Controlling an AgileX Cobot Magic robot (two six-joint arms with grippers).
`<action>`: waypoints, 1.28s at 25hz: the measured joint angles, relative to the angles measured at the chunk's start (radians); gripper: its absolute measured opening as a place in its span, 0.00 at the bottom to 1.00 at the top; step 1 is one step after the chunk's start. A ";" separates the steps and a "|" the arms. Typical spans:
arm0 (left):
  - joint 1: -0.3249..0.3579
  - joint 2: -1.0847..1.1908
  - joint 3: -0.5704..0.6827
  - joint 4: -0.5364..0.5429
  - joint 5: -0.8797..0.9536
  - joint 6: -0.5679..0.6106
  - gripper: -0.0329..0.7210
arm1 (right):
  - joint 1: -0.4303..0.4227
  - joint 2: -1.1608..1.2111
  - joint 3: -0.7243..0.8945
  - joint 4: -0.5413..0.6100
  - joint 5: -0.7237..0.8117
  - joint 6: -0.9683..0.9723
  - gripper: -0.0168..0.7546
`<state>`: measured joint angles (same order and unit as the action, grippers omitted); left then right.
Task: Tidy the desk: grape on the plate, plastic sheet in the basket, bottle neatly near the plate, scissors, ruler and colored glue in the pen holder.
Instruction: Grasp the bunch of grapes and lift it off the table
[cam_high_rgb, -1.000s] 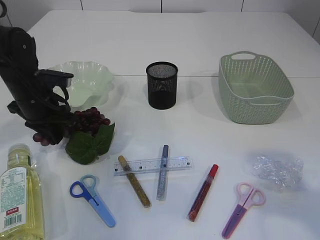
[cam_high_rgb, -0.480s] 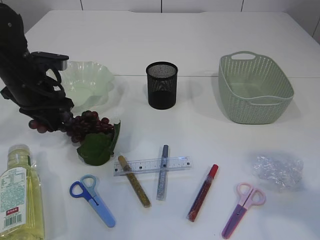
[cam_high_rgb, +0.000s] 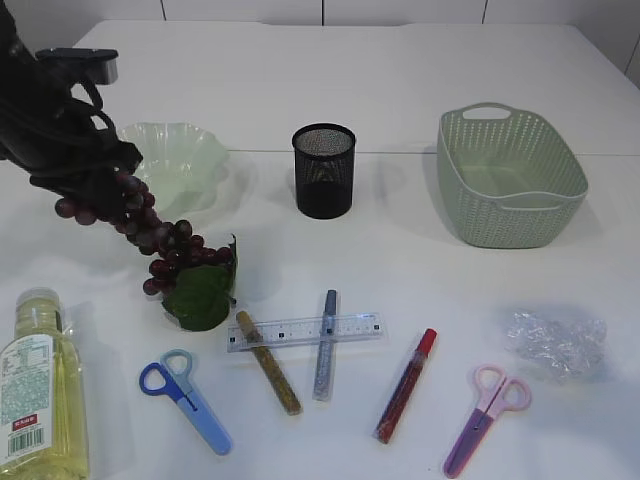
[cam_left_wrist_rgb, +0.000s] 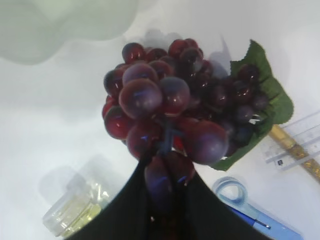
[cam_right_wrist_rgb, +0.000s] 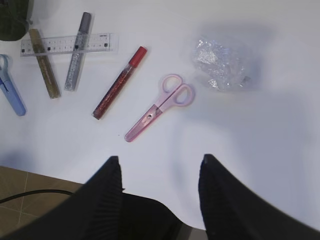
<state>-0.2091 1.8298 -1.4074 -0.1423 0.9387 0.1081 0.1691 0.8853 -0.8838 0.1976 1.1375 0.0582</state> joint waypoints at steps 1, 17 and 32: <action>0.000 -0.009 -0.004 -0.013 0.004 0.000 0.15 | 0.000 0.000 0.000 -0.002 0.002 0.000 0.54; 0.000 -0.181 -0.065 -0.114 0.042 0.000 0.15 | 0.000 0.000 0.000 -0.013 0.005 0.000 0.54; 0.000 -0.254 -0.149 -0.167 -0.002 0.000 0.15 | 0.000 0.000 0.000 -0.013 0.006 0.000 0.54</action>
<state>-0.2091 1.5759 -1.5565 -0.3097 0.9368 0.1085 0.1691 0.8853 -0.8838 0.1847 1.1434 0.0582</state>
